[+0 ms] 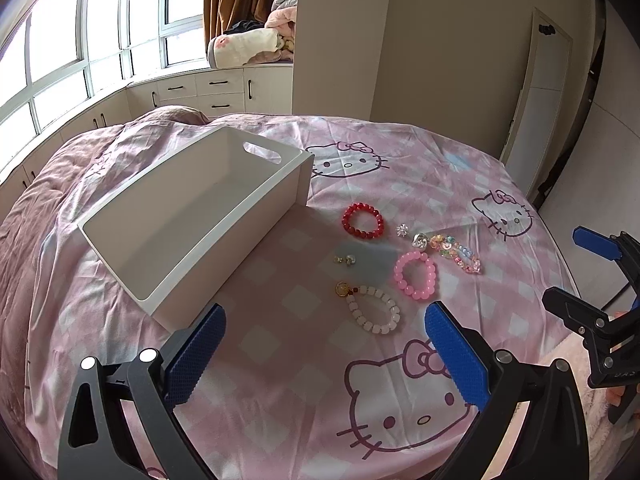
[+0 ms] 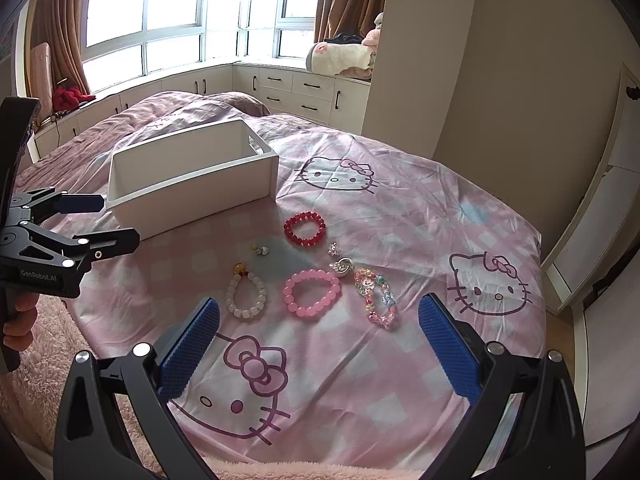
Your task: Organize jewelry
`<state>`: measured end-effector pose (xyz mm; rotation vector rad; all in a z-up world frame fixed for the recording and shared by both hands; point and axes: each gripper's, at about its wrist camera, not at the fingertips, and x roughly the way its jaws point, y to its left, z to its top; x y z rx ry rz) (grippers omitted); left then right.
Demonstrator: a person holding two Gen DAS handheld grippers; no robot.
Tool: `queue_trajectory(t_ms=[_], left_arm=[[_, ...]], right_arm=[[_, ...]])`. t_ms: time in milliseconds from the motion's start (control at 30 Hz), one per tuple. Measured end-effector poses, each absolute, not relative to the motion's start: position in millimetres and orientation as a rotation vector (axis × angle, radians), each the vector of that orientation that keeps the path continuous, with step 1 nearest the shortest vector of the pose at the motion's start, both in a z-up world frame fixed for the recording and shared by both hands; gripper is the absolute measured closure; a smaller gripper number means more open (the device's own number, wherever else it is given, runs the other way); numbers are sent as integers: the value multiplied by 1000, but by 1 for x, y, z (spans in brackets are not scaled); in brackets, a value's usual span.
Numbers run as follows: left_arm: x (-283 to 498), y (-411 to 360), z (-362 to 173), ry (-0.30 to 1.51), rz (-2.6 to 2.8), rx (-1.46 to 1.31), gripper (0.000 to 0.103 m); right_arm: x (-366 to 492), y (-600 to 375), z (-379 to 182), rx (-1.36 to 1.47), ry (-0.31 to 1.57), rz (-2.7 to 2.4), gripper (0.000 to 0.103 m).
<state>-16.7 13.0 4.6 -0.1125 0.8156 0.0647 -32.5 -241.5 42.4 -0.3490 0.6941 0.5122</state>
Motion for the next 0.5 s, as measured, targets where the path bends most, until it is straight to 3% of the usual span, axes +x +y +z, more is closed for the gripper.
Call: queue_trajectory(t_ms=[500], left_arm=[[-18, 8, 5, 810, 62, -86, 2]], right_arm=[[-32, -243, 42, -335, 695, 513, 5]])
